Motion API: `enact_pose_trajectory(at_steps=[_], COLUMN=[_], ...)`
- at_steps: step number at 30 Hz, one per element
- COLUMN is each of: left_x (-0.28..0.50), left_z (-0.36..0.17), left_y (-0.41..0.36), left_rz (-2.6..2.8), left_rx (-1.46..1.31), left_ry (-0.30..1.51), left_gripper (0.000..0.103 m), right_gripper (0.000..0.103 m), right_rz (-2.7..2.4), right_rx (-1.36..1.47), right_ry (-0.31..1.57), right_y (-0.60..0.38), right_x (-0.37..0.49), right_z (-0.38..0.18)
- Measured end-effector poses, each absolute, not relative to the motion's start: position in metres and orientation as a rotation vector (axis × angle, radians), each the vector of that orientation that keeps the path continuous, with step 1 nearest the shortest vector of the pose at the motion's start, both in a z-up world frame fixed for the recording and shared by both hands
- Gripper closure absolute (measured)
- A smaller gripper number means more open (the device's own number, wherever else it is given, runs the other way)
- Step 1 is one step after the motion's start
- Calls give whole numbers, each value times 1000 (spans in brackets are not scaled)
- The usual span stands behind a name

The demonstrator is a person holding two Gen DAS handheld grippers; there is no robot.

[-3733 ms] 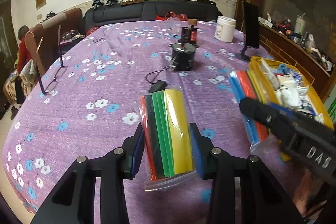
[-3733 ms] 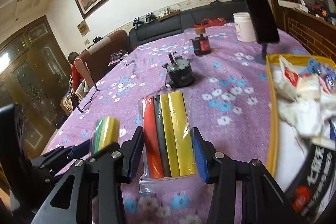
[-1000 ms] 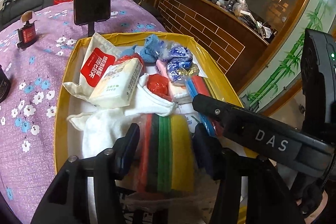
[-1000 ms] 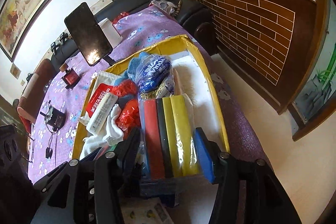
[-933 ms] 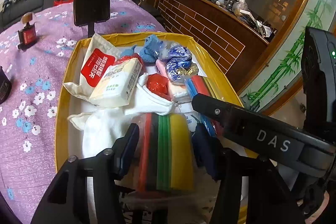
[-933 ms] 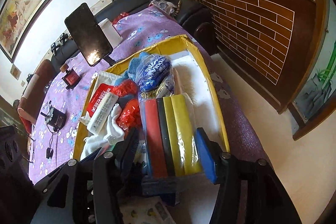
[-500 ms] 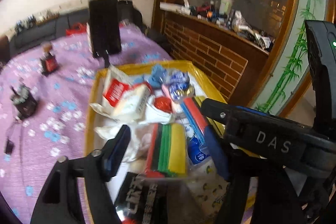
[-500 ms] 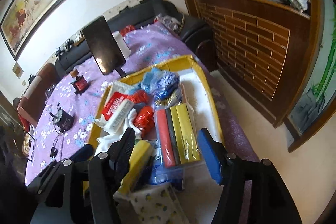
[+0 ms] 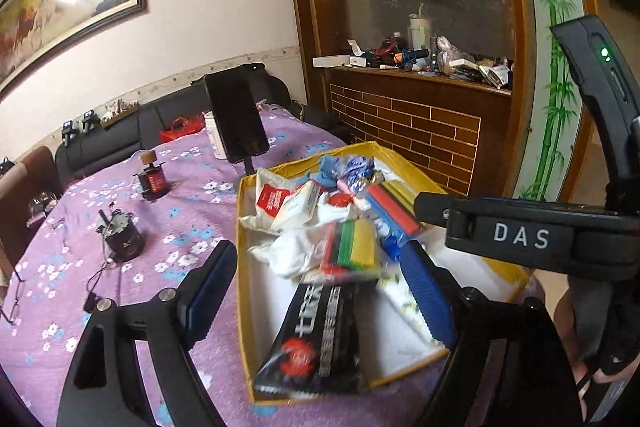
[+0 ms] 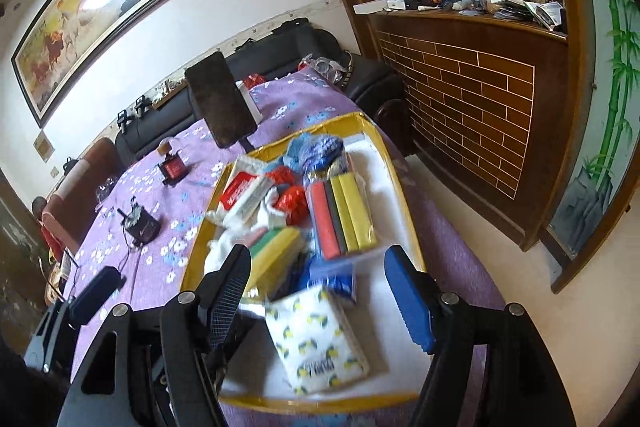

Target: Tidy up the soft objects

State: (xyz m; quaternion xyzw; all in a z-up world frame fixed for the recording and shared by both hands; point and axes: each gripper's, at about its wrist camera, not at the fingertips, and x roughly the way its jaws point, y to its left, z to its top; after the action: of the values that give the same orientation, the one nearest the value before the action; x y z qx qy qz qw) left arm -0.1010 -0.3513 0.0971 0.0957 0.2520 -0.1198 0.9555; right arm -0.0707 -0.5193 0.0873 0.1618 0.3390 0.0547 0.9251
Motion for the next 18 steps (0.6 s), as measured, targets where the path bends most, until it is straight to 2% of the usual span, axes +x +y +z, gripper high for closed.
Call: enact_pose_trajectory(at_steps=[18], left_x=[-138], left_z=[72], left_y=[-324], left_rz=[-193], left_rx=[253], left_ry=[498], left_gripper=[20], right_gripper=[27], right_rz=[59], right_rx=[272], right_ry=[653], right_y=[-493], right_x=[-122], right_z=[59])
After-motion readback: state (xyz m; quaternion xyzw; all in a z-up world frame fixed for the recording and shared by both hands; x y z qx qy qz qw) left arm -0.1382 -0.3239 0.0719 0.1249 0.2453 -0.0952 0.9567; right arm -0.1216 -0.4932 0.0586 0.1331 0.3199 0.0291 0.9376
